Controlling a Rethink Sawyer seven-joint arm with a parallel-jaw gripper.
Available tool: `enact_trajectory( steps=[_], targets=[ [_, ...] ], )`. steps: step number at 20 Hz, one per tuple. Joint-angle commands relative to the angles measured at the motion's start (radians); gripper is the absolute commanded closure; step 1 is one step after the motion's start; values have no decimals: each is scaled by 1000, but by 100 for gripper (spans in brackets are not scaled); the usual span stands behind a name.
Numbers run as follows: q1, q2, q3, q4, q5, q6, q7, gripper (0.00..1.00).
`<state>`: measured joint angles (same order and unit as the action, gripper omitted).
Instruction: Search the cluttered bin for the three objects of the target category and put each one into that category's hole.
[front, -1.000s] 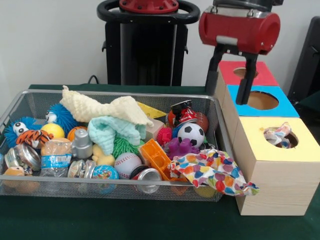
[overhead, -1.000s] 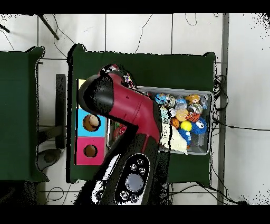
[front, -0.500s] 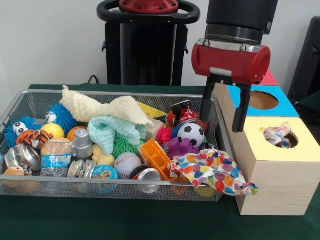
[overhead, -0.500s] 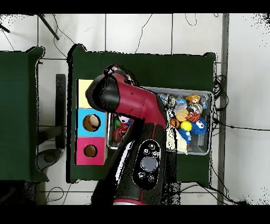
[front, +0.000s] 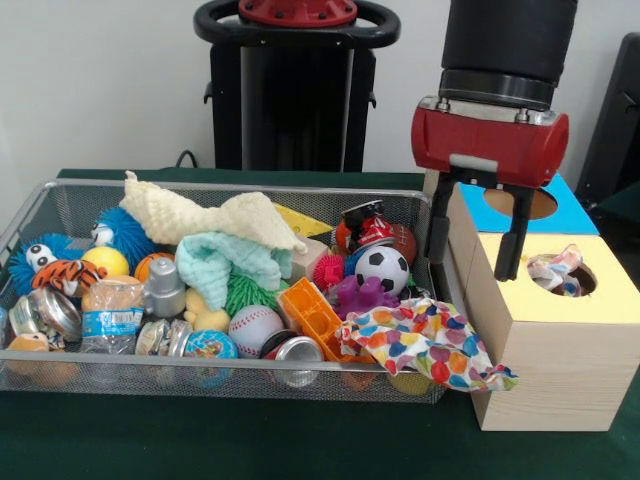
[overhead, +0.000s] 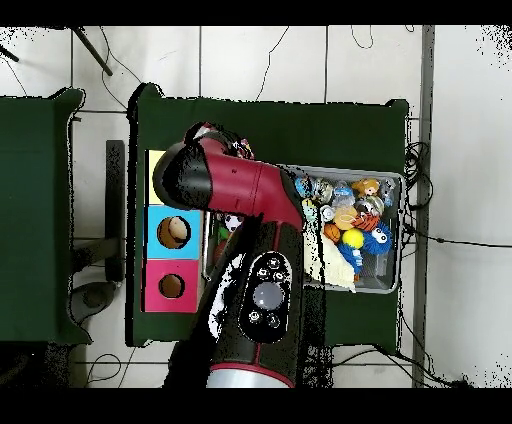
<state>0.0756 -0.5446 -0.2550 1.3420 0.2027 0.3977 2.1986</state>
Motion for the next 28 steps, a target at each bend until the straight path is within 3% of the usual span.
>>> enact_trajectory(
  steps=[1, 12, 16, 22, 28],
  targets=[
    [-14, 42, 137, -13, -79, 54, -55, 0],
    [-27, 101, 41, -96, -94, 26, 58, 0],
    [-2, 141, -18, -102, -79, 13, 134, 0],
    [3, 157, -64, -79, -50, -12, 192, 0],
    [-43, 157, -39, -22, -1, -34, 217, 0]
  ],
)
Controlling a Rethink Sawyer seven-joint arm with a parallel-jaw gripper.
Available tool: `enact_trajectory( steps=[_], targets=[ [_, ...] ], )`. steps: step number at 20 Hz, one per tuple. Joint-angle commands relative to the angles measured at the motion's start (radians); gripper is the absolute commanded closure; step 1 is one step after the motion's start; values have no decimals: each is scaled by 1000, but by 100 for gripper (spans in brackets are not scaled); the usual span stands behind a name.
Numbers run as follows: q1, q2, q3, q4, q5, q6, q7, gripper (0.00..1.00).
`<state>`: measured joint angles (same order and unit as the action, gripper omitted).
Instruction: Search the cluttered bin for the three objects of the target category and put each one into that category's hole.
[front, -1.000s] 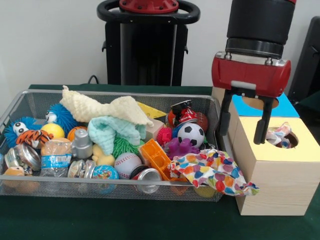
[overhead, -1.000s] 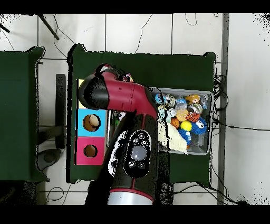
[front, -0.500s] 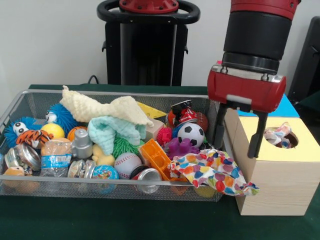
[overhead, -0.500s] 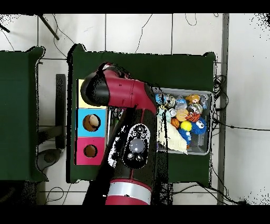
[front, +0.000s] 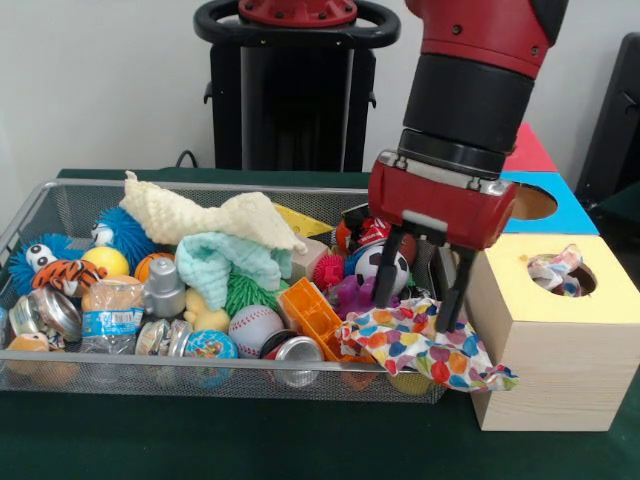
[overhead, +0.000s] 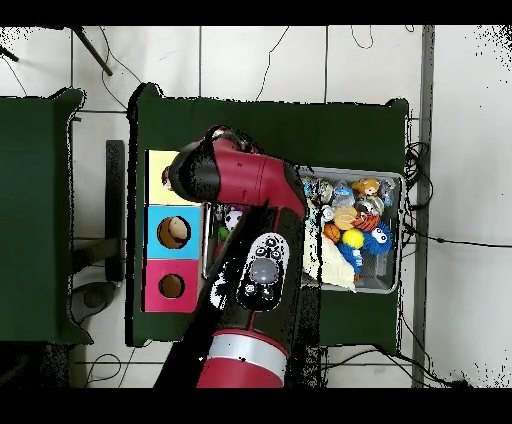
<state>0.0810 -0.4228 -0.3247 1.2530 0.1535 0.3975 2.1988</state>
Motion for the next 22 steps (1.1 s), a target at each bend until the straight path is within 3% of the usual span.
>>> enact_trajectory(
  steps=[1, 9, 22],
  targets=[
    [-51, 36, 34, 77, 54, -37, 220, 0],
    [-37, 39, 35, 125, 99, -52, 256, 0],
    [-66, 65, 142, 173, 231, -73, 249, 0]
  ],
)
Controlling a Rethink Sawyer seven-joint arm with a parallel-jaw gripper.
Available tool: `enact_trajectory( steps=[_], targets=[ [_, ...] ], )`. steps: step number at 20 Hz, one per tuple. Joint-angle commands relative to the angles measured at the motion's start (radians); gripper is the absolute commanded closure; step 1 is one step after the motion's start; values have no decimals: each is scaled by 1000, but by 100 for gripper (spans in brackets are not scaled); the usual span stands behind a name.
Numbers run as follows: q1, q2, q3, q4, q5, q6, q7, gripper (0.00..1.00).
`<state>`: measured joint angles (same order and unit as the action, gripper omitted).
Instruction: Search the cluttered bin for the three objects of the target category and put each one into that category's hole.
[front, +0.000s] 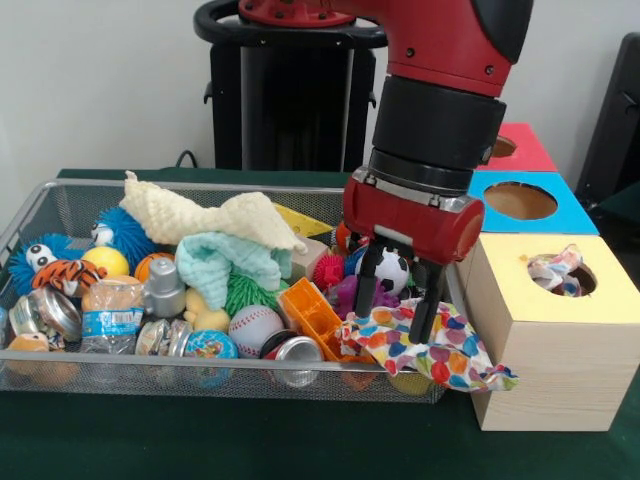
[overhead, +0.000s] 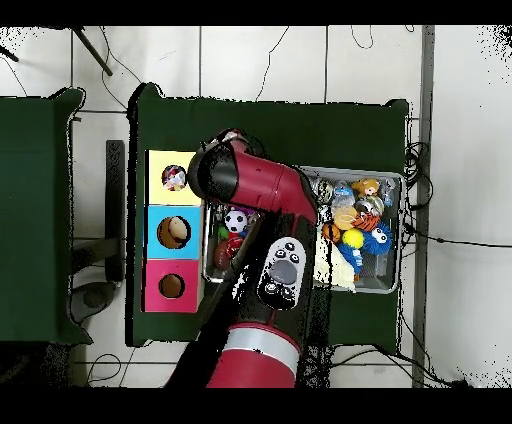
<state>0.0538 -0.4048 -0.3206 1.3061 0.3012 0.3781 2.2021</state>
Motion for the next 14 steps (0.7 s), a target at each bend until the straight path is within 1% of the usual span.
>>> enact_trajectory(
  steps=[1, 8, 10, 14],
  targets=[
    [-38, 55, 136, 115, 87, -52, 239, 0],
    [-32, 75, 106, 118, 106, -62, 225, 0],
    [-37, 83, 115, 130, 115, -73, 228, 0],
    [-13, 117, 83, 142, 144, -91, 272, 0]
  ],
)
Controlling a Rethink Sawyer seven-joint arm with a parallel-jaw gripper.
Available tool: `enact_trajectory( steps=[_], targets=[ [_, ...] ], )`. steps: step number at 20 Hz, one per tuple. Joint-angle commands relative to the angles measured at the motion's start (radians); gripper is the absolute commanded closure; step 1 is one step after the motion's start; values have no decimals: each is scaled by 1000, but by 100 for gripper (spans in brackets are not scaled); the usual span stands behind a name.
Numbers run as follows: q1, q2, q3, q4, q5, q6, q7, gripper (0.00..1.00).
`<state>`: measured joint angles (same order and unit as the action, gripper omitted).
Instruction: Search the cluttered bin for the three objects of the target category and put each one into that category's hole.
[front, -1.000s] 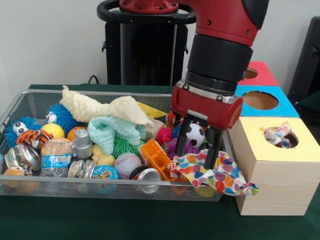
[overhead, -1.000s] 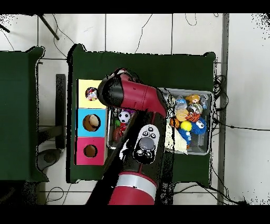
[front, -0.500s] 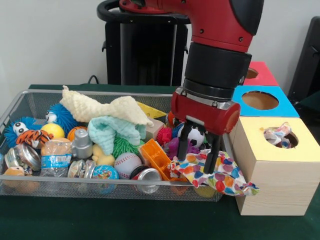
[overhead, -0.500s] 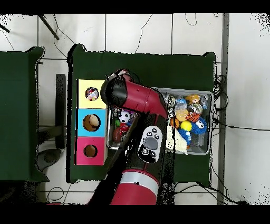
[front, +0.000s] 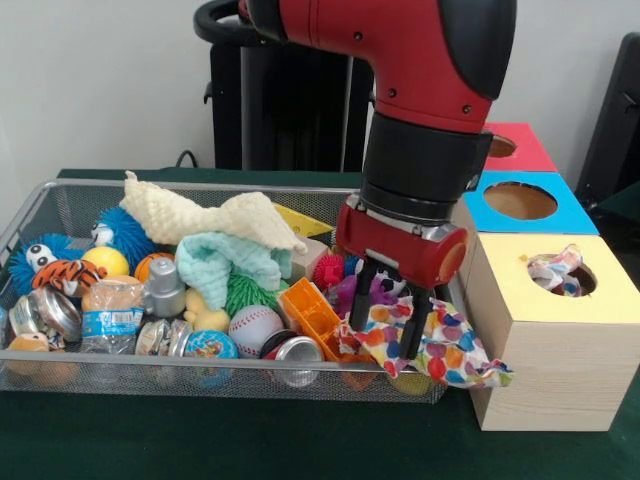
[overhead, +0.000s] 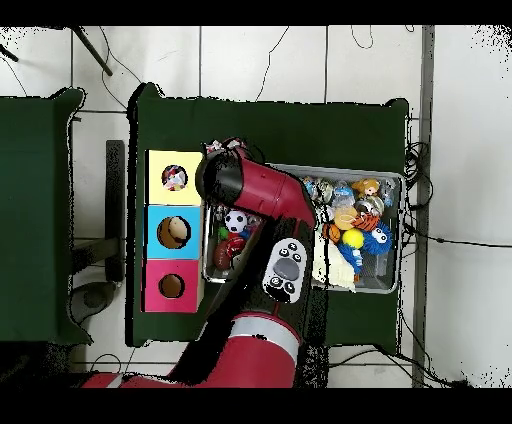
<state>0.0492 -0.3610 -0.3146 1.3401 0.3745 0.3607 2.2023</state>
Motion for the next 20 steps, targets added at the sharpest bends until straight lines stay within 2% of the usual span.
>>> enact_trajectory(
  steps=[1, 8, 14, 15, 20],
  targets=[
    [-4, 77, 72, 113, 76, -81, 277, 0],
    [55, 75, 49, 182, 120, -127, 312, 0],
    [99, 77, -9, 163, 107, -94, 271, 0],
    [114, 84, -30, 156, 111, -91, 270, 100],
    [135, 87, -55, 147, 107, -76, 263, 100]
  ],
)
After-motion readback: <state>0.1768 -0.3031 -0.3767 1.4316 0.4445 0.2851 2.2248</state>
